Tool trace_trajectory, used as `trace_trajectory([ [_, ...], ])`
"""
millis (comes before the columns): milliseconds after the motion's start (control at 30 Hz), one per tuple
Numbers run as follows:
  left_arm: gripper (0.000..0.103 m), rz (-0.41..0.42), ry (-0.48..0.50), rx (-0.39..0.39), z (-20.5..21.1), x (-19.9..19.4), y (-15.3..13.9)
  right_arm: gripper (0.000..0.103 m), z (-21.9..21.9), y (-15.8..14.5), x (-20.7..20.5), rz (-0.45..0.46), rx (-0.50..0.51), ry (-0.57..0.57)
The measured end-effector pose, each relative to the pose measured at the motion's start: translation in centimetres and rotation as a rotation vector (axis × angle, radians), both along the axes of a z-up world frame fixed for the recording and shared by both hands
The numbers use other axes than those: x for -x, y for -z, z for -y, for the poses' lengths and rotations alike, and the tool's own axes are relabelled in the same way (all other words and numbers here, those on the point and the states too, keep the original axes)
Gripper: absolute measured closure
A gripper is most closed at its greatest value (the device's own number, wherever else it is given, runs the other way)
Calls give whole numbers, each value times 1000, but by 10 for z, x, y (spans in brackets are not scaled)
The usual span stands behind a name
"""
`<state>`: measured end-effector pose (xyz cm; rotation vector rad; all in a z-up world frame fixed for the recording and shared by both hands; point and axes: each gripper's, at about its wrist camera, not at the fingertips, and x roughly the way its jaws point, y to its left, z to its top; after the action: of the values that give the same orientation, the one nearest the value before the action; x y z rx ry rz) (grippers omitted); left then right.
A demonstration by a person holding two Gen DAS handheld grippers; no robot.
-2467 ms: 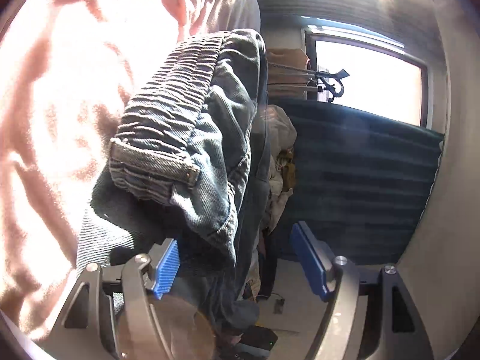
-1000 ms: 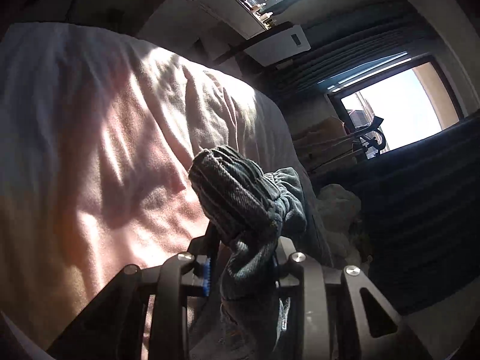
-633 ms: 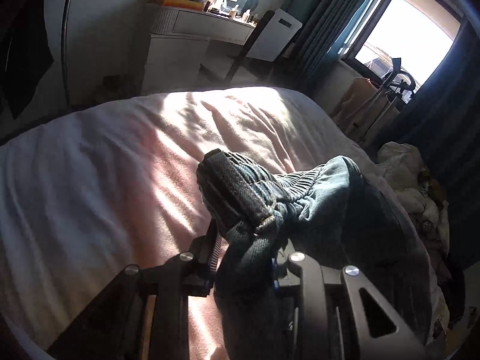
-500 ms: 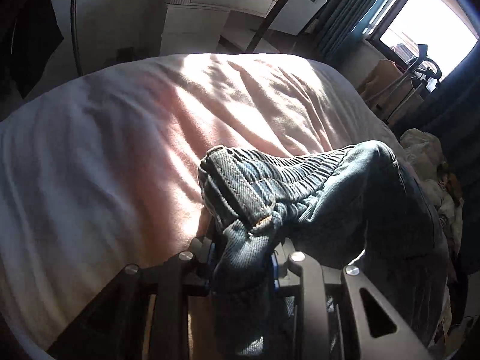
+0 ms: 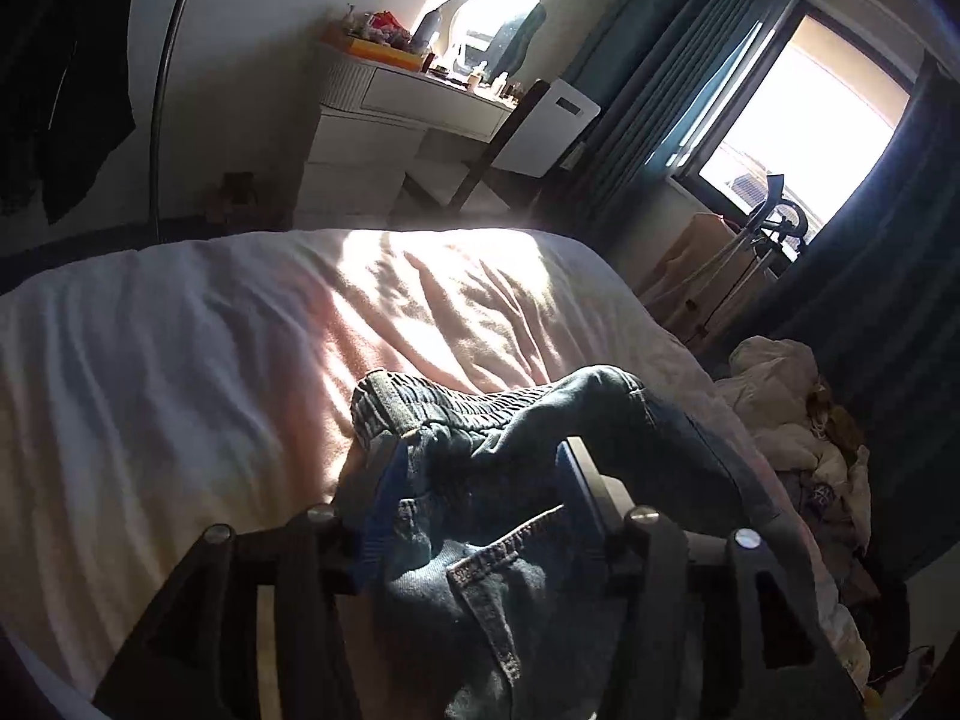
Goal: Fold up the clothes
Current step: 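Lower the waistband with the left tool and grasp the waistband with the right tool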
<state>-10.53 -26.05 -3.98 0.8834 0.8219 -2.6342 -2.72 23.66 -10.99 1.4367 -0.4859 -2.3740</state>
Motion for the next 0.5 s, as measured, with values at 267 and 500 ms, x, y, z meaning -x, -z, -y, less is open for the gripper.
trace_trajectory([
  [267,50,28,217,50,-80,54,-14,51,4,-19,16,-64,58,-11],
  [500,50,103,263,5,-90,95,28,51,28,-56,112,-85,31,-61],
])
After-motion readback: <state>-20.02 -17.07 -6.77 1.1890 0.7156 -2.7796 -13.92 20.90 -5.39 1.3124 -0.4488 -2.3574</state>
